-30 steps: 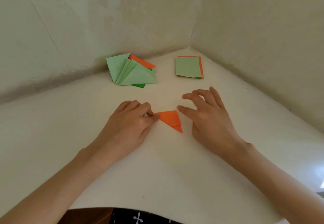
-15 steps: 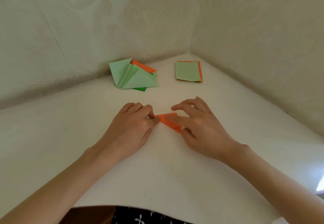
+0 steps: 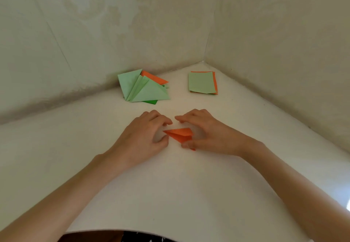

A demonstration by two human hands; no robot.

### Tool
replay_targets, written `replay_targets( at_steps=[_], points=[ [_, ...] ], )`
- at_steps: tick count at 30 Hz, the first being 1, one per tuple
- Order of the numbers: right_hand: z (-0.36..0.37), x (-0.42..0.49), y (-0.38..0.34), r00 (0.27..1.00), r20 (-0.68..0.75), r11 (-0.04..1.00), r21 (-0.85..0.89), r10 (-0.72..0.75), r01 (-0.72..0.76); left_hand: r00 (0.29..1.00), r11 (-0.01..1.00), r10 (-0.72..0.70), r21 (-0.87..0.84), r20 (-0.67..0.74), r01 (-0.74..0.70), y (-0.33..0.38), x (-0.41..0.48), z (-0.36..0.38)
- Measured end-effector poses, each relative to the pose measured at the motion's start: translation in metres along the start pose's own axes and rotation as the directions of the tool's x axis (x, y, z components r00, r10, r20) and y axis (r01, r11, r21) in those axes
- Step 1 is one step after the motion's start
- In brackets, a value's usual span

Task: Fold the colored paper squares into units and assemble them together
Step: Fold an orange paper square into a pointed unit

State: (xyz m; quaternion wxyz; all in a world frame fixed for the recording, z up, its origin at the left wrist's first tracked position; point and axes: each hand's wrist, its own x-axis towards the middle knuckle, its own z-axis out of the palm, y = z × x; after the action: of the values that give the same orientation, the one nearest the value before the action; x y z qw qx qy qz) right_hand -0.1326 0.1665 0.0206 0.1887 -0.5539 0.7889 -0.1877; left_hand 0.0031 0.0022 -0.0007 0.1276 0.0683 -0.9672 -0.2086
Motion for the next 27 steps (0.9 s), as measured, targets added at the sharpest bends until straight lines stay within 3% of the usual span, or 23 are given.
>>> replay_targets(
  at_steps=[6,9,12,15,17,21,27],
  points=[
    [0.01,0.011,0.009,0.979,-0.189,0.996,0.03,-0.081,0.089,0.999,0.991,0.041,-0.129,0.035,-0.037,-0.011,0.02,-0.002],
    [0.012,0.015,0.007,0.958,-0.285,0.983,0.179,0.013,0.04,0.999,0.938,-0.025,-0.346,-0.023,0.016,-0.006,0.023,0.004],
    [0.008,0.013,-0.001,0.927,-0.321,0.805,0.592,0.193,0.037,0.989,0.729,-0.137,-0.681,-0.049,0.067,-0.001,0.024,0.009],
    [0.007,0.011,0.002,0.925,-0.232,0.566,0.824,0.302,0.022,0.996,0.625,-0.065,-0.781,-0.056,-0.003,-0.001,0.021,0.008],
    [0.007,0.009,0.005,0.937,-0.181,0.491,0.871,0.298,0.012,0.997,0.627,-0.018,-0.778,-0.072,-0.045,0.001,0.017,0.006],
    [0.005,0.004,0.003,0.95,-0.138,0.437,0.9,0.28,0.002,0.998,0.628,-0.018,-0.777,-0.062,-0.037,0.005,0.012,0.005],
    [0.004,0.001,-0.006,0.939,-0.232,0.518,0.853,0.255,0.069,0.997,0.503,-0.067,-0.864,-0.038,0.001,0.01,0.01,-0.001]
  ],
)
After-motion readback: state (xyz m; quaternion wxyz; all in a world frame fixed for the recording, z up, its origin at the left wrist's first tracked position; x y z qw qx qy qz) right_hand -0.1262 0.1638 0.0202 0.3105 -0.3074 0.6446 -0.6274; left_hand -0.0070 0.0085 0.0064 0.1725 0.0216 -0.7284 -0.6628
